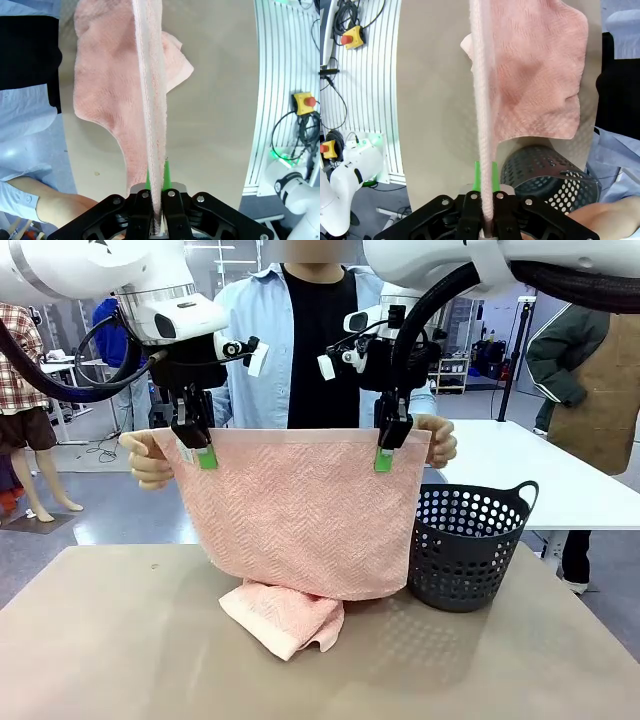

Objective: Fold the towel.
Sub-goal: Grab the top end of the 100 cm Hotel Towel extended by the human.

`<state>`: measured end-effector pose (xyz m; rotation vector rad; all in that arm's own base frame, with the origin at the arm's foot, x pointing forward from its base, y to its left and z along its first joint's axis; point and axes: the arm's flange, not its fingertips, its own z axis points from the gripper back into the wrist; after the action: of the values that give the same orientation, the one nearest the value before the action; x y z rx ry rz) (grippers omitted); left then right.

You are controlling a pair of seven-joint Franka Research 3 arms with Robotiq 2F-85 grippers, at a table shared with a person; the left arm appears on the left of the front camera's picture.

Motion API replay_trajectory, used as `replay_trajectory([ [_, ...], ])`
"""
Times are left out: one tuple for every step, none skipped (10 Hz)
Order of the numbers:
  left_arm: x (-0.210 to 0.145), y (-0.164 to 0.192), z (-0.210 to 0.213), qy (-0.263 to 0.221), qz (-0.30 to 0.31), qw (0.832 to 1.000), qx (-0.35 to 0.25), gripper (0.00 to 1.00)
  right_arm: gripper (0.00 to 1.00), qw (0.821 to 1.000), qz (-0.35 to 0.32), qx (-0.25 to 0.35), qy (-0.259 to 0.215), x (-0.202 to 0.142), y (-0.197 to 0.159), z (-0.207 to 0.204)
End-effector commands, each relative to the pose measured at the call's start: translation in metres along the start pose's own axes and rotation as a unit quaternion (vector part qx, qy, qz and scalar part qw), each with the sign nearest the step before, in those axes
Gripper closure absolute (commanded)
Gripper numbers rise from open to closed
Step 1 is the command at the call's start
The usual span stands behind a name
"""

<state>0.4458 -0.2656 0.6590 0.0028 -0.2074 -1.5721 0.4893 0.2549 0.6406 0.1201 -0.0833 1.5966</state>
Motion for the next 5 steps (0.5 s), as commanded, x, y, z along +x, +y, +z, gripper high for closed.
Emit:
replay_trajectory([
  [-0.0013, 0.0000, 0.0000, 0.000, 0.003, 1.000, 0.000, 1.00, 1.00, 1.000, -0.001, 0.000, 0.001, -0.0006, 0.0012, -0.0005],
  [-0.0013, 0.0000, 0.0000, 0.000, 0.003, 1.000, 0.000, 1.00, 1.00, 1.000, -0.001, 0.000, 0.001, -0.0006, 0.0012, -0.0005],
  [-0.0013, 0.0000, 0.0000, 0.000, 0.003, 1.000, 0.000, 1.00, 1.00, 1.000, -0.001, 0.000, 0.001, -0.0006, 0.0012, -0.0005],
  [-0.0013, 0.0000, 0.0000, 0.000, 0.003, 1.000, 0.000, 1.00, 1.00, 1.000, -0.001, 0.000, 0.001, -0.0006, 0.0012, -0.0005],
  [-0.0013, 0.0000, 0.0000, 0.000, 0.003, 1.000, 0.000, 1.00, 1.00, 1.000, -0.001, 0.000, 0.001, -0.0006, 0.0012, -0.0005],
])
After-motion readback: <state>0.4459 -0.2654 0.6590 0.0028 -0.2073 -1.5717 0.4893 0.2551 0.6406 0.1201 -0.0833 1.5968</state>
